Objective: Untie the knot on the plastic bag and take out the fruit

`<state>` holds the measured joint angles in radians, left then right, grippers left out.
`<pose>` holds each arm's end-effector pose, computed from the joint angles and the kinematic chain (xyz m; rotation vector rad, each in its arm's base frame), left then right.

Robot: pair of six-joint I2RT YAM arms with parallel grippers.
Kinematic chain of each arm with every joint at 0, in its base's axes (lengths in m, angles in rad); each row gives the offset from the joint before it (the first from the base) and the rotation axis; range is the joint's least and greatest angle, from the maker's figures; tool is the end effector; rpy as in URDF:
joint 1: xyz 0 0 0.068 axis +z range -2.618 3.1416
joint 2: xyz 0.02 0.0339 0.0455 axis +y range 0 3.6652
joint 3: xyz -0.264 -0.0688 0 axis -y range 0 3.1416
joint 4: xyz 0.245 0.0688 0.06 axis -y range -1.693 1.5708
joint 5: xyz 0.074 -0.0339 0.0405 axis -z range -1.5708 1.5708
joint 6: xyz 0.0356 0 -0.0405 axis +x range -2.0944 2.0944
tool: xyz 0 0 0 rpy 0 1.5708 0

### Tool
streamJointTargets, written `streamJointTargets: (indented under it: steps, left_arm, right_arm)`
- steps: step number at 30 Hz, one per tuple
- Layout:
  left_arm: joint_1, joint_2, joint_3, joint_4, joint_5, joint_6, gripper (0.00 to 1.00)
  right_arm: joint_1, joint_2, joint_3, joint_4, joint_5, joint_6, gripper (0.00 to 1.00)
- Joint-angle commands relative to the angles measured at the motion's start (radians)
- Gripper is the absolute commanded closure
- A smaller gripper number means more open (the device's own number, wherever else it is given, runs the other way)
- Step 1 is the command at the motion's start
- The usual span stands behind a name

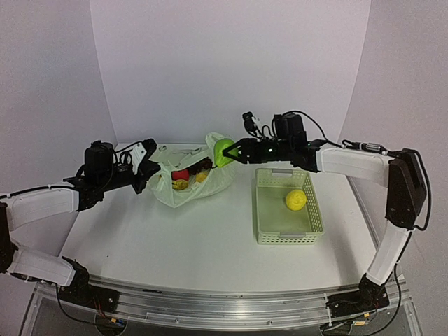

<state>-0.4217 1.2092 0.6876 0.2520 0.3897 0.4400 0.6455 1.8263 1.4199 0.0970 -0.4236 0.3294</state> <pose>0.2426 -0.1237 0.2619 1.0047 1.5336 -0.3452 0.3402 0.2745 0.2948 -0.6156 1.8969 1.0481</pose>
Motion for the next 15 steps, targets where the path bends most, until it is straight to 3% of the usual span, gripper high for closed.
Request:
streamJointTargets:
  steps: [1, 6, 9, 11, 15]
  left_arm:
    - [0.004, -0.030, 0.049, 0.000, 0.005, -0.019, 1.00]
    - [0.004, -0.047, 0.038, 0.012, 0.018, -0.006, 1.00]
    - [0.004, -0.045, 0.039, 0.015, 0.016, -0.010, 1.00]
    - [0.004, -0.040, 0.039, 0.016, 0.015, -0.014, 1.00]
    - [0.004, -0.040, 0.043, 0.018, 0.026, -0.014, 1.00]
  right_arm:
    - [-0.069, -0.107, -0.050, -0.136, -0.006, 0.014, 0.71]
    - [-0.082, -0.095, -0.004, -0.572, 0.455, -0.212, 0.69]
    - [-0.084, -0.087, -0.023, -0.628, 0.590, -0.249, 0.67]
    - [-0.084, -0.077, -0.030, -0.636, 0.636, -0.242, 0.53]
    - [-0.084, -0.035, 0.036, -0.687, 0.661, -0.210, 0.16]
